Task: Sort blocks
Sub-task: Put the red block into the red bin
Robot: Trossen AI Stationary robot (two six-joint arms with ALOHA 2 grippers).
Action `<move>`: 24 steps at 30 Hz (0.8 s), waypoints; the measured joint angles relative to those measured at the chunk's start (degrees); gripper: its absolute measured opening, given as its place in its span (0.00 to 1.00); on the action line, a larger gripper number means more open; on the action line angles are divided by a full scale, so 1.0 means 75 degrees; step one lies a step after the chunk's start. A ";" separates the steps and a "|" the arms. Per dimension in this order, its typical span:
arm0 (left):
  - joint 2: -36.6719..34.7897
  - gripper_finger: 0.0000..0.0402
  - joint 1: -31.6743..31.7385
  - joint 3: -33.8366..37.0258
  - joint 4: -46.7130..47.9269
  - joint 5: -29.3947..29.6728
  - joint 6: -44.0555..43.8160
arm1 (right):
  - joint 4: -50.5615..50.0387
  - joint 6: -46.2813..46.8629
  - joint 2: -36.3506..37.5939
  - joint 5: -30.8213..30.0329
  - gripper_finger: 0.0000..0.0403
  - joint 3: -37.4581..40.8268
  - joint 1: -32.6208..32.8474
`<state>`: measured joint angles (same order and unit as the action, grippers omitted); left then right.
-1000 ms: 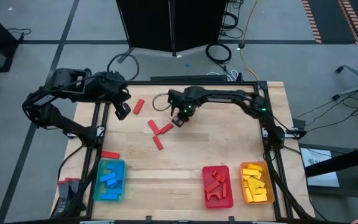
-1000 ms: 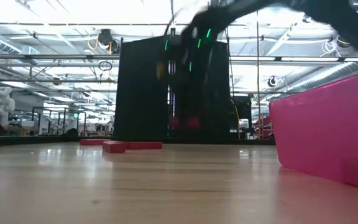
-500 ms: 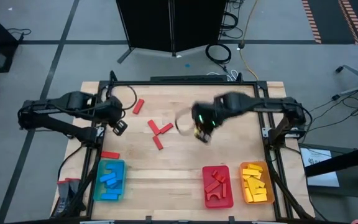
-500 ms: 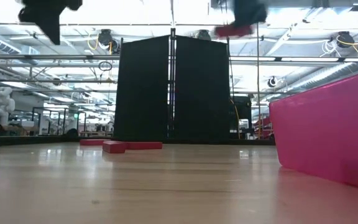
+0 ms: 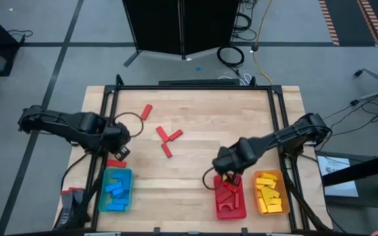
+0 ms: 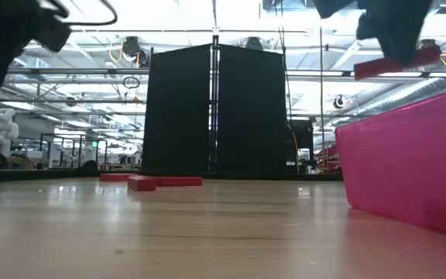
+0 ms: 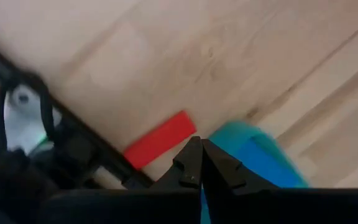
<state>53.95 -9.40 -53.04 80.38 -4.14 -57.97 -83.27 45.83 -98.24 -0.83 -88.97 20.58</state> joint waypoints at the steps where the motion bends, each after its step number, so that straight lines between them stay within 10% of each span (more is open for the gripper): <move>1: 0.0028 0.01 -0.0151 0.0129 0.0009 -0.0015 -0.0227 | 0.0271 0.0106 -0.0002 0.0085 0.20 0.0163 0.0087; 10: 0.0162 0.00 -0.0883 0.1660 -0.0129 -0.0262 -0.2262 | 0.1655 0.0433 -0.0003 0.0359 0.20 0.0612 0.0475; 24: 0.1978 0.00 -0.2276 0.1528 -0.1643 -0.0058 -0.6232 | 0.1394 0.0073 -0.0002 0.0494 0.20 0.0612 0.0454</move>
<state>68.79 -26.47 -41.58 68.06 -4.58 -104.71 -72.82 46.38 -98.26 2.88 -84.38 23.99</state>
